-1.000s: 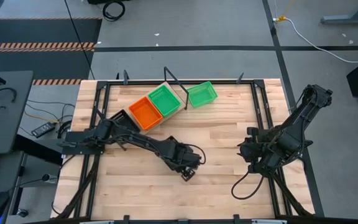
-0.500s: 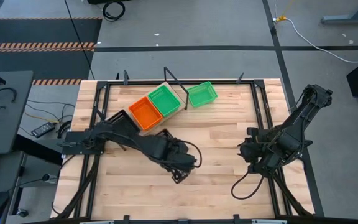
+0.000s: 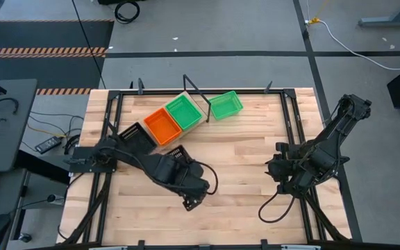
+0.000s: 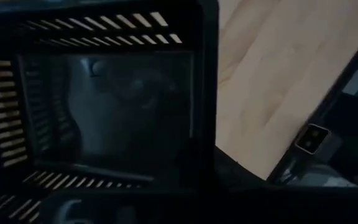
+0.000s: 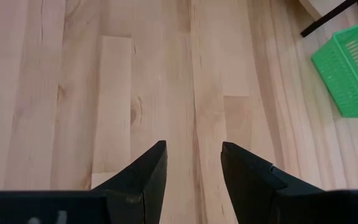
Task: Stack baskets on shelf by color
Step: Stack the black bin on top of the black bin on the shelf
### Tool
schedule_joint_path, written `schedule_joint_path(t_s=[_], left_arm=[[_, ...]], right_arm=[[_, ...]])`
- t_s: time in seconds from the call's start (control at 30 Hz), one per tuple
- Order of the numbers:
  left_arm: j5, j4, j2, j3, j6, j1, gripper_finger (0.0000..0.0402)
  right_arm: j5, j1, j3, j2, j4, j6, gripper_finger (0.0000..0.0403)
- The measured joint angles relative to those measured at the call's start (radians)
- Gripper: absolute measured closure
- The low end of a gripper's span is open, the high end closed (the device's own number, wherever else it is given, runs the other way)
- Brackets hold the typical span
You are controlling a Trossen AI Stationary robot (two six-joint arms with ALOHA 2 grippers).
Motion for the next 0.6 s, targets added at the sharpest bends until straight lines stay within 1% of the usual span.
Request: schedule_joint_path(t_s=[0.13,0.23,0.4,0.6], left_arm=[[-0.011,-0.001,-0.045,-0.035,-0.015,0.004,0.04],[-0.012,-0.001,-0.104,-0.099,-0.047,0.005,0.04],[-0.028,-0.003,-0.256,-0.28,-0.126,0.005,0.04],[-0.031,-0.006,-0.381,-0.536,-0.123,0.016,0.04]], right_arm=[[-0.002,0.0,0.0,0.0,0.001,0.003,0.0245],[-0.018,0.0,0.0,0.0,0.003,0.003,0.0245],[-0.02,0.0,0.0,0.0,0.005,0.003,0.0245],[-0.02,0.0,0.0,0.0,0.007,0.002,0.0245]])
